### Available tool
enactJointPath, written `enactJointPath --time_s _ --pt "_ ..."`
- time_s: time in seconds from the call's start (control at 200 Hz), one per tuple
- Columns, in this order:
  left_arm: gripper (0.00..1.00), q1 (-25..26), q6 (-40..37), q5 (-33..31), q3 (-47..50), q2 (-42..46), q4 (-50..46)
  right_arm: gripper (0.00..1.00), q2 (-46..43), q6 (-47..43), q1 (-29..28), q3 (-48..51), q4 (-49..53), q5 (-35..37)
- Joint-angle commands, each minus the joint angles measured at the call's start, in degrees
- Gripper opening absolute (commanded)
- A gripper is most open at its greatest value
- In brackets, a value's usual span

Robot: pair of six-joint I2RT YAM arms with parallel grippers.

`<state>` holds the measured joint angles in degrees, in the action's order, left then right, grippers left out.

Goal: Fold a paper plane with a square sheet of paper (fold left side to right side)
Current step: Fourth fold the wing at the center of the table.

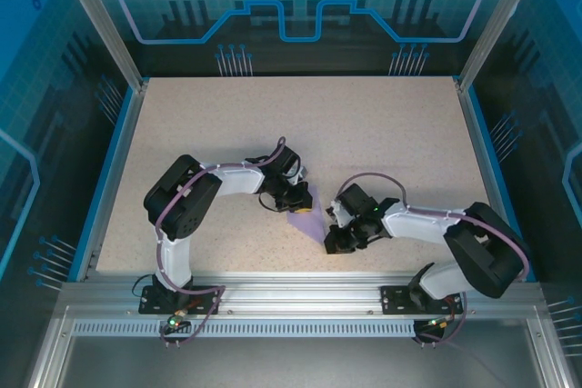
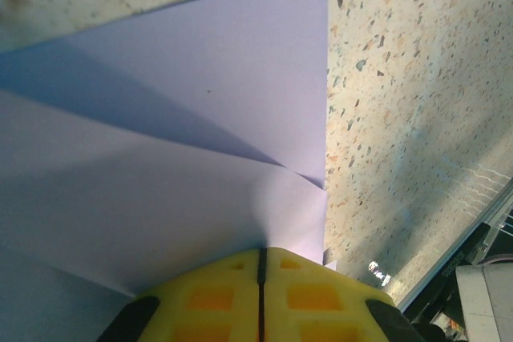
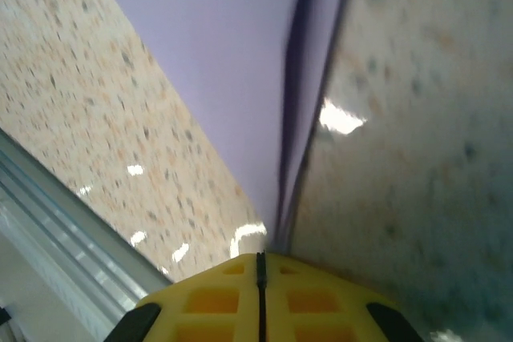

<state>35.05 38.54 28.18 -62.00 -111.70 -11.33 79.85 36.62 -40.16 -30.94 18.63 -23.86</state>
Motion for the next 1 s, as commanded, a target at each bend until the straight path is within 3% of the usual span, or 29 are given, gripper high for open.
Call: enactJointPath --time_s 0.0,0.2,0.5,0.825,0.995 --pt "0.09 -0.31 -0.86 -7.37 1.53 -3.92 -5.31 0.07 -4.57 -0.43 -0.67 -1.1 6.35 -1.88" --pt "0.09 -0.24 -0.71 -7.05 1.44 -3.88 -5.18 0.06 -5.46 0.73 1.53 -3.85 1.1 -3.18" --pt "0.09 0.04 -0.53 -6.74 1.26 -3.79 -5.19 0.07 4.04 2.97 3.69 -7.12 -6.85 -0.23" --pt "0.09 0.04 -0.57 -6.22 1.18 -2.53 -4.85 0.06 9.18 4.81 5.72 -3.35 -9.77 1.53" --pt "0.15 0.07 -1.06 -5.71 1.01 -0.18 -3.58 0.06 11.59 3.39 5.82 -2.32 -6.96 2.91"
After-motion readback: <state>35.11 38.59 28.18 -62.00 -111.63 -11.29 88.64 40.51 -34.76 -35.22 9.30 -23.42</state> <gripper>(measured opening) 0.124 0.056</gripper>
